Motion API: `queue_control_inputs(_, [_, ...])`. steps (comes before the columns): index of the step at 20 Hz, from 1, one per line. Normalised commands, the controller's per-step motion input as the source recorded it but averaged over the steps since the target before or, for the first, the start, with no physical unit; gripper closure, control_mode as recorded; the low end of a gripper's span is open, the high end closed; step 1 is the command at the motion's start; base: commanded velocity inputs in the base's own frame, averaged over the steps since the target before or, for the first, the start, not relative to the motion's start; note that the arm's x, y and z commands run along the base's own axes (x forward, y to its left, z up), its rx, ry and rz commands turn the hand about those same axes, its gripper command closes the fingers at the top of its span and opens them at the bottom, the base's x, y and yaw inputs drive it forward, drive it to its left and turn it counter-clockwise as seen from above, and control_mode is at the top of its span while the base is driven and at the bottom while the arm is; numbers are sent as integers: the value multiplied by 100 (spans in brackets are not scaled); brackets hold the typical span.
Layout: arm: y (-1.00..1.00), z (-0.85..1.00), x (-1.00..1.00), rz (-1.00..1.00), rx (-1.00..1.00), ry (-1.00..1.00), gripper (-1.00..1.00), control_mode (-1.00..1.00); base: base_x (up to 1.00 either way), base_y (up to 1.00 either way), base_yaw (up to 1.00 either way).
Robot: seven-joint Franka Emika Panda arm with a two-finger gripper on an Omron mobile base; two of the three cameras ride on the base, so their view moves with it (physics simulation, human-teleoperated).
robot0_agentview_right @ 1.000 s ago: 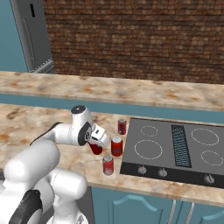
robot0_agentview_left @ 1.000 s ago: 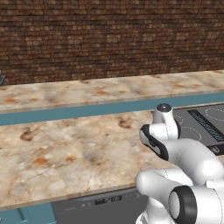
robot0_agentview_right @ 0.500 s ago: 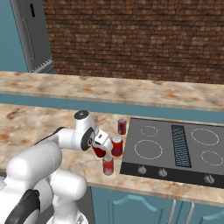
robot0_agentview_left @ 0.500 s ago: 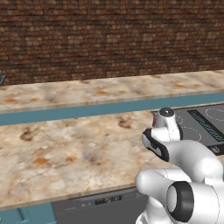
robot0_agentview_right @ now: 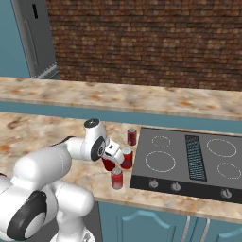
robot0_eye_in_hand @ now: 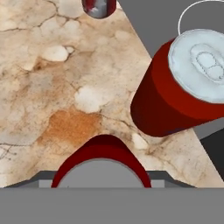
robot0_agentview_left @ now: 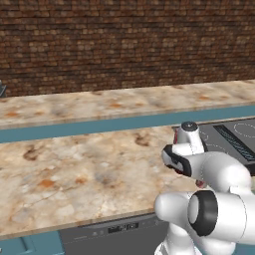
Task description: Four empty soda cans are scattered around the kitchen. Gather all the cans and cluster them next to the stove for recycling.
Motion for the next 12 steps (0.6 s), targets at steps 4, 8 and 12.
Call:
queue_control_inputs(4, [-1,-21,0,-4,0,5,100,-100,0,0,0])
queue_control_inputs(8, [0,0,0,0,0,0,100,-100,0,0,0])
queue_control_inputs(12, [0,0,0,0,0,0,-100,-100,0,0,0])
